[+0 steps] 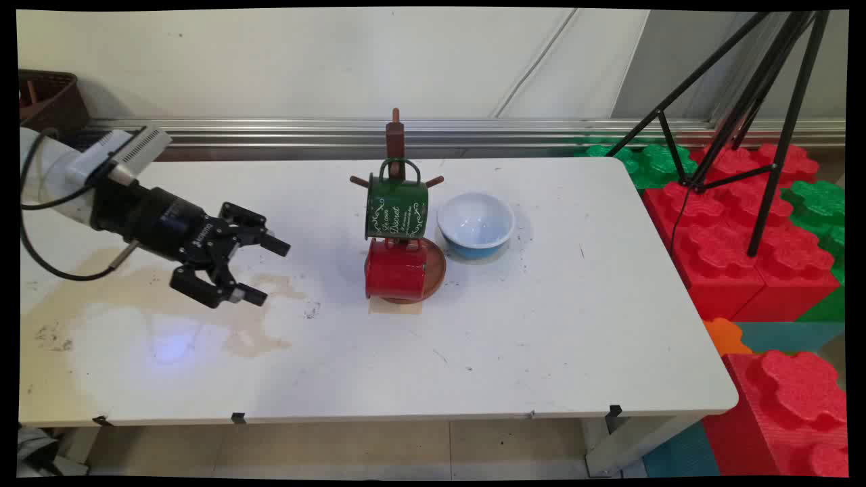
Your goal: Pick up the red mug from the rack
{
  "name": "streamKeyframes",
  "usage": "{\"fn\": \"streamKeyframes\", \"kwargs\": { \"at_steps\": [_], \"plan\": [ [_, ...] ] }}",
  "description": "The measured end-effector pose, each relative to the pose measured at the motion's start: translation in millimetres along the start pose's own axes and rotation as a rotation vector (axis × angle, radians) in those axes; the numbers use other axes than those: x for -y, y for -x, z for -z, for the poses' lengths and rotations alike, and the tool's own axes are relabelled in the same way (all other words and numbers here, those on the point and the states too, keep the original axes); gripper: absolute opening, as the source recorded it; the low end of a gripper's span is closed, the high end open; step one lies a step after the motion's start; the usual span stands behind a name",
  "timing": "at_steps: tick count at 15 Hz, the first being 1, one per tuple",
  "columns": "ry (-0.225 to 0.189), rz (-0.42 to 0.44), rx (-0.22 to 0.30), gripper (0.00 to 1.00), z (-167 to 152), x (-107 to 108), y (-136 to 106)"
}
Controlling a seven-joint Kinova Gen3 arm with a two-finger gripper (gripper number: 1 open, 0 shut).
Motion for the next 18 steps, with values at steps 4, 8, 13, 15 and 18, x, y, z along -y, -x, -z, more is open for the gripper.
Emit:
{"fn": "streamKeyframes", "kwargs": {
  "at_steps": [4,8,13,15,18],
  "plan": [
    [-0.001,0.028,-0.024,1.0,-17.8,4.1,4.8],
    [-0.017,0.024,-0.013,1.0,-35.2,9.9,11.7],
    [-0.043,0.015,0.012,1.0,-55.4,15.8,19.8],
    [-0.045,0.016,0.012,1.0,-60.9,16.9,21.5],
    [-0.051,0.024,-0.001,1.0,-70.4,18.3,21.4]
  ]
}}
